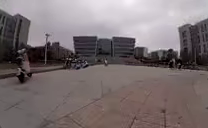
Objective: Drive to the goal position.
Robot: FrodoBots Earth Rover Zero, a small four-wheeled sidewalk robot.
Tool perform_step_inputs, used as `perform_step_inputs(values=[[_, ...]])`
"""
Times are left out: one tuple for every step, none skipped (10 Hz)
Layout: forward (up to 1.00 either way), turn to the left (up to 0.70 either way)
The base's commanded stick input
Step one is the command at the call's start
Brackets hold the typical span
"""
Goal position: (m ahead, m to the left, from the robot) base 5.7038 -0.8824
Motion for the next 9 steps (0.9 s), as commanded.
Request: perform_step_inputs(values=[[0.7, -0.14], [0.7, -0.14], [0.7, -0.14], [0.7, -0.14], [0.7, -0.14], [0.7, -0.14], [0.7, -0.14], [0.7, -0.14], [0.7, -0.14]])
